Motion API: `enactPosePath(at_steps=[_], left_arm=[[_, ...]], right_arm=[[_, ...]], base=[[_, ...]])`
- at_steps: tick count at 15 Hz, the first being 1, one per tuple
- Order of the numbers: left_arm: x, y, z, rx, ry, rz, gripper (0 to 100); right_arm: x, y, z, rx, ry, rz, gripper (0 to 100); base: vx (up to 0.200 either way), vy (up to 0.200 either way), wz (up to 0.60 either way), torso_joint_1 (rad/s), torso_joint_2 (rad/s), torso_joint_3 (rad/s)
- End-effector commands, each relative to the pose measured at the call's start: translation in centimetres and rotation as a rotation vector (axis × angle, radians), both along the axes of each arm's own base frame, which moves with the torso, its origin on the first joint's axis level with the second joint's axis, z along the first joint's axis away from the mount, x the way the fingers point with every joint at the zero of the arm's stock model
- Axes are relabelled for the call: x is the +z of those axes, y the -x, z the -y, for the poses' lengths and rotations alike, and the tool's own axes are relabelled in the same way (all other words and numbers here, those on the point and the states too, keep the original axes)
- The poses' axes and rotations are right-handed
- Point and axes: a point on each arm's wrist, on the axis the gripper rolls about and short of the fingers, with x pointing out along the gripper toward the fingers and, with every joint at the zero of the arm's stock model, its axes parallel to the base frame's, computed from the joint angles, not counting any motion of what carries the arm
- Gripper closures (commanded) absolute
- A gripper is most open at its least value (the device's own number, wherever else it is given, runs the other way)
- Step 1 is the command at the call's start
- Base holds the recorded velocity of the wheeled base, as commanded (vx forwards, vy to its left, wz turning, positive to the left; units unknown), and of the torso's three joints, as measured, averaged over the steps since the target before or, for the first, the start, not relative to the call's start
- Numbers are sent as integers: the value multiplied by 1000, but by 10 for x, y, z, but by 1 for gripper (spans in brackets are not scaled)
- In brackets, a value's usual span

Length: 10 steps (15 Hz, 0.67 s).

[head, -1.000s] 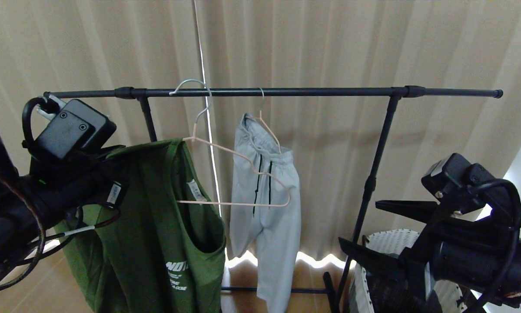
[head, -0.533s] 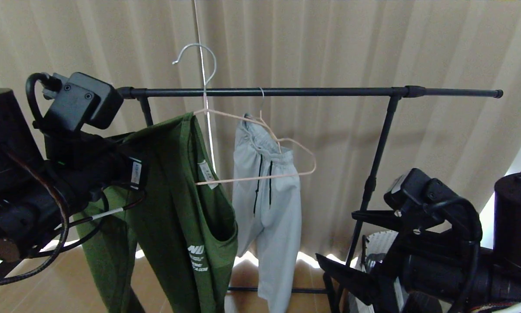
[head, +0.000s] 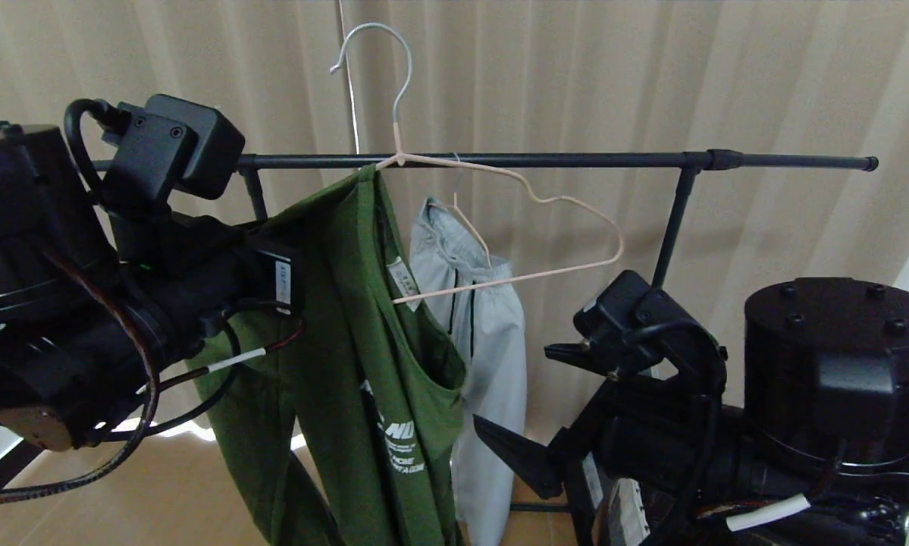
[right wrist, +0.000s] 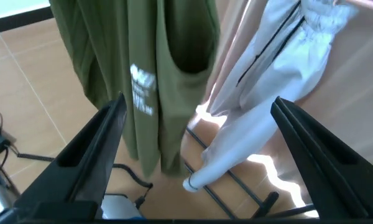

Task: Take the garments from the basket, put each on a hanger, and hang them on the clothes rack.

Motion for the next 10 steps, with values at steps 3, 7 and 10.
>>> enactPosePath(at_steps=[3, 7, 10], left_arm=[[2, 8, 10, -50, 6, 6, 100], [7, 16, 12, -84, 18, 24, 100], [12, 19, 14, -98, 29, 39, 100]], right_arm=[[-9, -22, -11, -40, 21, -20, 0], [-12, -34, -12, -78, 5, -26, 0], [-18, -37, -12, -84, 12, -32, 0]], base=[[0, 0, 0, 0, 0, 0], [0, 0, 0, 0, 0, 0], [0, 0, 0, 0, 0, 0]])
